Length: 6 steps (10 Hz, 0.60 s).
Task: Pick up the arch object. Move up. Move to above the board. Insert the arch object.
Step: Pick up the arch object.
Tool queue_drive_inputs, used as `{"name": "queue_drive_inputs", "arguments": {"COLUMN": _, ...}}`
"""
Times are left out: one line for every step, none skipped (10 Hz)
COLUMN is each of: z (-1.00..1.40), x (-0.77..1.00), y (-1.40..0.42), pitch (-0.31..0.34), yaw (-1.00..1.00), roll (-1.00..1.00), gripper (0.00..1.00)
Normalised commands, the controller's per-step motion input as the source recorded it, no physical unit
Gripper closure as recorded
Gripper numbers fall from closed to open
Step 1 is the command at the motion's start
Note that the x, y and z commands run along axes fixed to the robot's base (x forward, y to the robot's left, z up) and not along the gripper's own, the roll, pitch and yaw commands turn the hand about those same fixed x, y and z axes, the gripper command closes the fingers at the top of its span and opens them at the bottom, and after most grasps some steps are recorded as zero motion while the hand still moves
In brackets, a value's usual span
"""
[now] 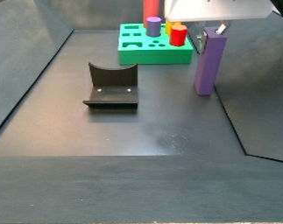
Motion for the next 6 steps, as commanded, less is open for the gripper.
{"name": "queue_drive_inputs", "arguments": {"z": 0.0, "x": 0.0, "y": 0.0, "pitch": 0.0, "yaw": 0.0, "roll": 0.0, "gripper": 1.0}}
{"name": "queue_drive_inputs", "arguments": {"z": 0.0, "x": 0.0, "y": 0.0, "pitch": 0.0, "yaw": 0.0, "roll": 0.0, "gripper": 1.0}}
{"name": "queue_drive_inputs", "arguments": {"z": 0.0, "x": 0.0, "y": 0.0, "pitch": 0.0, "yaw": 0.0, "roll": 0.0, "gripper": 1.0}}
{"name": "queue_drive_inputs", "arguments": {"z": 0.0, "x": 0.0, "y": 0.0, "pitch": 0.0, "yaw": 0.0, "roll": 0.0, "gripper": 1.0}}
{"name": "queue_drive_inputs", "arguments": {"z": 0.0, "x": 0.0, "y": 0.0, "pitch": 0.0, "yaw": 0.0, "roll": 0.0, "gripper": 1.0}}
{"name": "queue_drive_inputs", "arguments": {"z": 0.0, "x": 0.0, "y": 0.0, "pitch": 0.0, "yaw": 0.0, "roll": 0.0, "gripper": 1.0}}
